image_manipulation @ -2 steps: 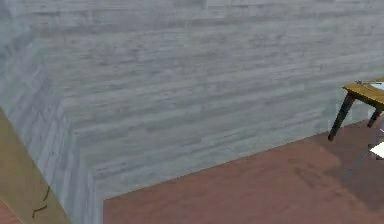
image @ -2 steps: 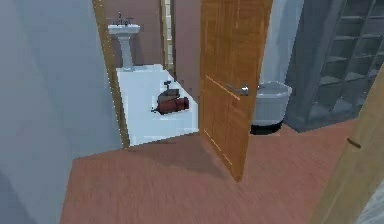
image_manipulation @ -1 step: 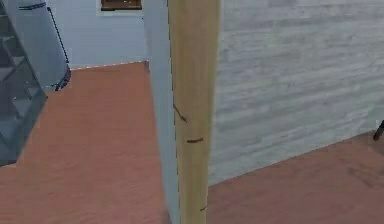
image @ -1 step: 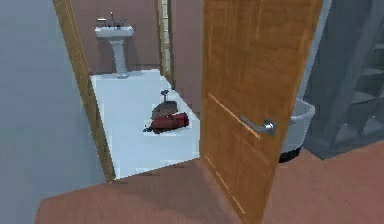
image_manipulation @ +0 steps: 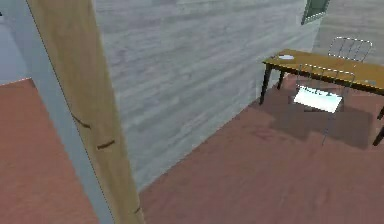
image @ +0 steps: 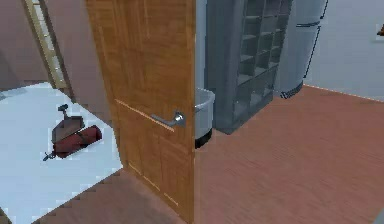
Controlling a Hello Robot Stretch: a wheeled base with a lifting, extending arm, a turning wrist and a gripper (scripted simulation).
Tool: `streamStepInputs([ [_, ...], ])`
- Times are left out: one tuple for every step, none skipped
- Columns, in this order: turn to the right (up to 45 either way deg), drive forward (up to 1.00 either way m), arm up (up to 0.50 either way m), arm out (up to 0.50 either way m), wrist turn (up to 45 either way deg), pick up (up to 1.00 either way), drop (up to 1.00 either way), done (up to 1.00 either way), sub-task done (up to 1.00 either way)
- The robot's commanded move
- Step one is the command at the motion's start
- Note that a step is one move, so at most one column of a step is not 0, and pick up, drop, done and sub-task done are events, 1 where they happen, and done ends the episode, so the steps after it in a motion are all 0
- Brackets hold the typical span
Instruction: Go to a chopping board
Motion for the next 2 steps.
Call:
streamStepInputs([
  [0.0,0.45,0.00,0.00,0.0,0.00,0.00,0.00,0.00],
  [39.0,0.00,0.00,0.00,0.0,0.00,0.00,0.00,0.00],
])
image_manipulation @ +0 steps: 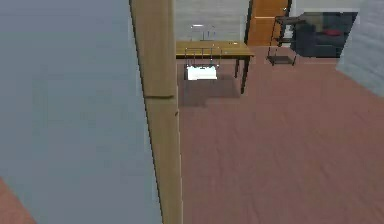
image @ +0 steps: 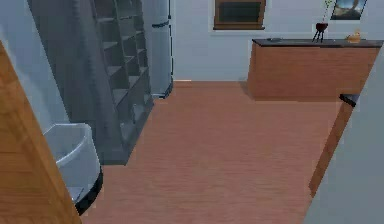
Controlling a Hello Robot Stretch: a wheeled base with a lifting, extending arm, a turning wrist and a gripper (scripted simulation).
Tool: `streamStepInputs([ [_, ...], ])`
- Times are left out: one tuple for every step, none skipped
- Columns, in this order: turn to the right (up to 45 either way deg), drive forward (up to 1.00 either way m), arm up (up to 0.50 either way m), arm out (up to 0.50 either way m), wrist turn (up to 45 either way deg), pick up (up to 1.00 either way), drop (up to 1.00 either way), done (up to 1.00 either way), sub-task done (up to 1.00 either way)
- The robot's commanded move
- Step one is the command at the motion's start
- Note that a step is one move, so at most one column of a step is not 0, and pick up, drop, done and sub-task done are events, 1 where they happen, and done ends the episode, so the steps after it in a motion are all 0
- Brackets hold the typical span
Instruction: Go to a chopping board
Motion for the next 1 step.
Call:
streamStepInputs([
  [0.0,0.75,0.00,0.00,0.0,0.00,0.00,0.00,0.00],
])
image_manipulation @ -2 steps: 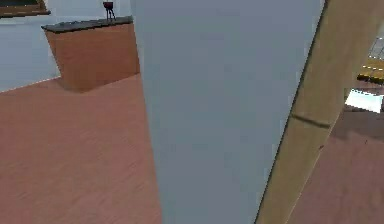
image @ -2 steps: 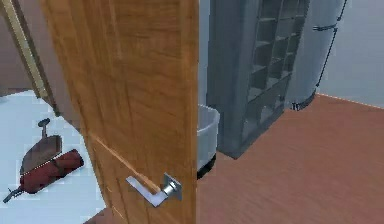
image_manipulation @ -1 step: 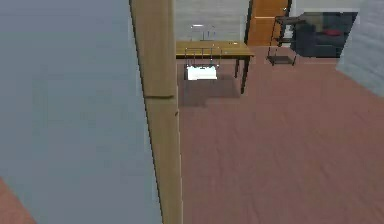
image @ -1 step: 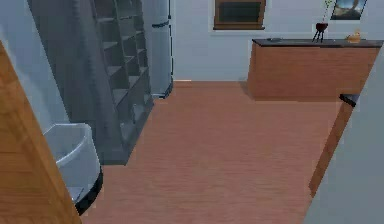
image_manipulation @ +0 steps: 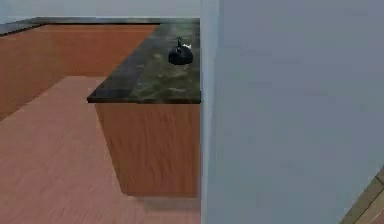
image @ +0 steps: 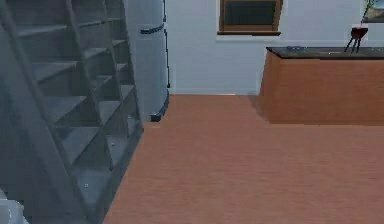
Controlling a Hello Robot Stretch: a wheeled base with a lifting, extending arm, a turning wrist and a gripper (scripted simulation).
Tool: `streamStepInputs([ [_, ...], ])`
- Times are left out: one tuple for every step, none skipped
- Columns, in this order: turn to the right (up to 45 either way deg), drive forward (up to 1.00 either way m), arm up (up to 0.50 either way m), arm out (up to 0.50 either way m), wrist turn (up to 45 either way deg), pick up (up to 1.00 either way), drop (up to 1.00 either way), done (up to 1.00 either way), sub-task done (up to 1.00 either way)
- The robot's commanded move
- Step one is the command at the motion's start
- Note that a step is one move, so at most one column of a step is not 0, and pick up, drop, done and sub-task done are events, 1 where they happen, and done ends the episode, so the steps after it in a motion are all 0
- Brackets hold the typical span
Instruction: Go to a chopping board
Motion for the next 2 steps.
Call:
streamStepInputs([
  [30.0,0.00,0.00,0.00,0.0,0.00,0.00,0.00,0.00],
  [0.0,1.00,0.00,0.00,0.0,0.00,0.00,0.00,0.00],
])
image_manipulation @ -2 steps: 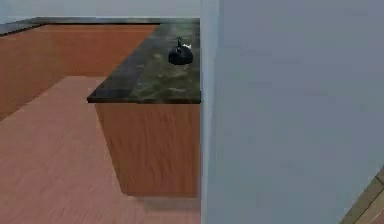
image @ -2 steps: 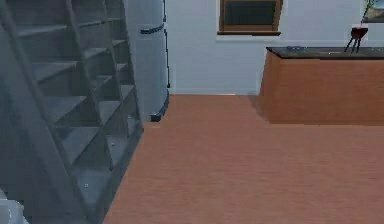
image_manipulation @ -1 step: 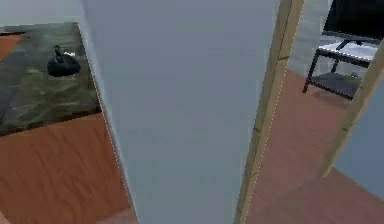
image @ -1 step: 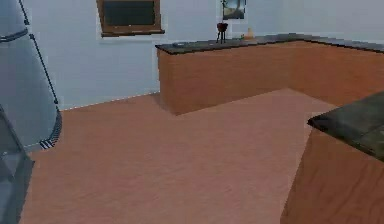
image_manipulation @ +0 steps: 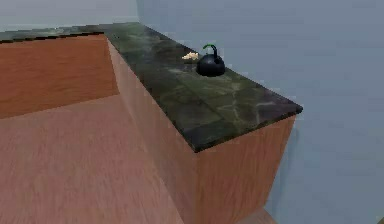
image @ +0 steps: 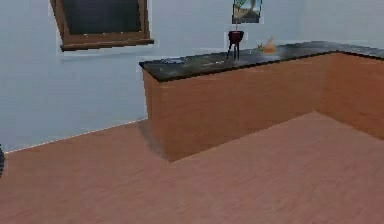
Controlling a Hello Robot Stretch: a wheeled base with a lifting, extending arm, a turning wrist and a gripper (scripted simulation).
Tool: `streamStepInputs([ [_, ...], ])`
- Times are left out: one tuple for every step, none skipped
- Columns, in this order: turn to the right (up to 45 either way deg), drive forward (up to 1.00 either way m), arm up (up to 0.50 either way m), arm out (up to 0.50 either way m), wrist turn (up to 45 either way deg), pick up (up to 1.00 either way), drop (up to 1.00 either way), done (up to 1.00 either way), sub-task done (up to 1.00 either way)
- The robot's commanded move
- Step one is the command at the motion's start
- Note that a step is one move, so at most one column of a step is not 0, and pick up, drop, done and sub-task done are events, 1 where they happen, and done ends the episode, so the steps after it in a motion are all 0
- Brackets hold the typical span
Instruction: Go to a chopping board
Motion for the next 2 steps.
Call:
streamStepInputs([
  [12.0,0.00,0.00,0.00,0.0,0.00,0.00,0.00,0.00],
  [0.0,0.25,0.00,0.00,0.0,0.00,0.00,0.00,0.00],
])
